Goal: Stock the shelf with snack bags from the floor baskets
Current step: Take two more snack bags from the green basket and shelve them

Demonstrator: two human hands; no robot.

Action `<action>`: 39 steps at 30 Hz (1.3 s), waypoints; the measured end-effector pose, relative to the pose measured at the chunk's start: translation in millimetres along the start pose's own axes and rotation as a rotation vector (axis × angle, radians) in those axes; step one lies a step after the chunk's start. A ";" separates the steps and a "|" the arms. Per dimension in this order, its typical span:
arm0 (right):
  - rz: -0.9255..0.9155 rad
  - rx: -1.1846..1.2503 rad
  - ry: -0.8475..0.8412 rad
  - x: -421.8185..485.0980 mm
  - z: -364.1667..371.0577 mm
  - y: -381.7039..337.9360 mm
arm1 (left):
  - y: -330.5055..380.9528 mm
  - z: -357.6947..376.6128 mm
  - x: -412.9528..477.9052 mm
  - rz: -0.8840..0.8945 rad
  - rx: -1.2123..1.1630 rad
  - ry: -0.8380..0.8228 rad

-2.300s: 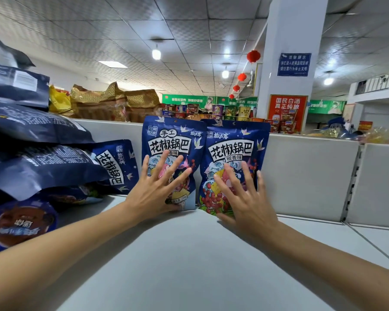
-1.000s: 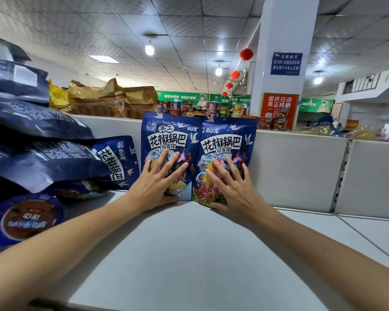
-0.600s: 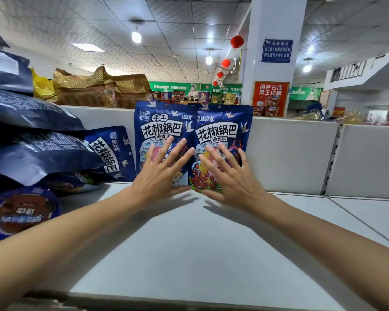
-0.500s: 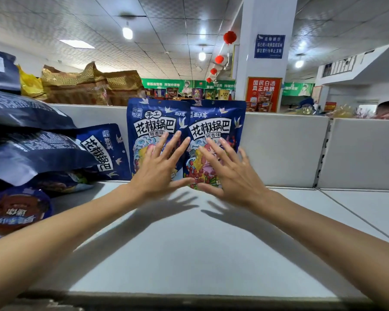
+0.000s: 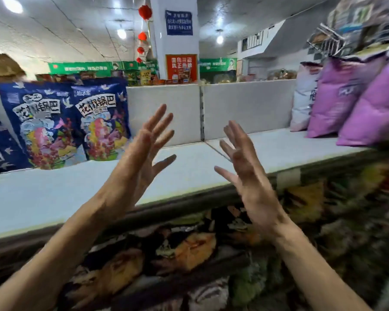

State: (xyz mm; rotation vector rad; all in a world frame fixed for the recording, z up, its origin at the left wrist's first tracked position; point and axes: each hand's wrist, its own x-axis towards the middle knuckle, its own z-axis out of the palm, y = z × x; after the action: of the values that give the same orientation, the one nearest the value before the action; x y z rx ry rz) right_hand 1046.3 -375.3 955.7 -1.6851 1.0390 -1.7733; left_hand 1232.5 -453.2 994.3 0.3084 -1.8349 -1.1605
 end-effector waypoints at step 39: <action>0.622 -0.056 1.873 -591.8 -702.9 22.1 | -291.6 1012.5 3.9 -0.817 -0.523 -1.104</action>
State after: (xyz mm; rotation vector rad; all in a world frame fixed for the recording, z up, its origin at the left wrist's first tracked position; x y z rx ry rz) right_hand 429.8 210.1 606.3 0.8483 1.8245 -2.4461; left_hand 351.5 -14.9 617.5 0.0869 -2.2235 -2.7107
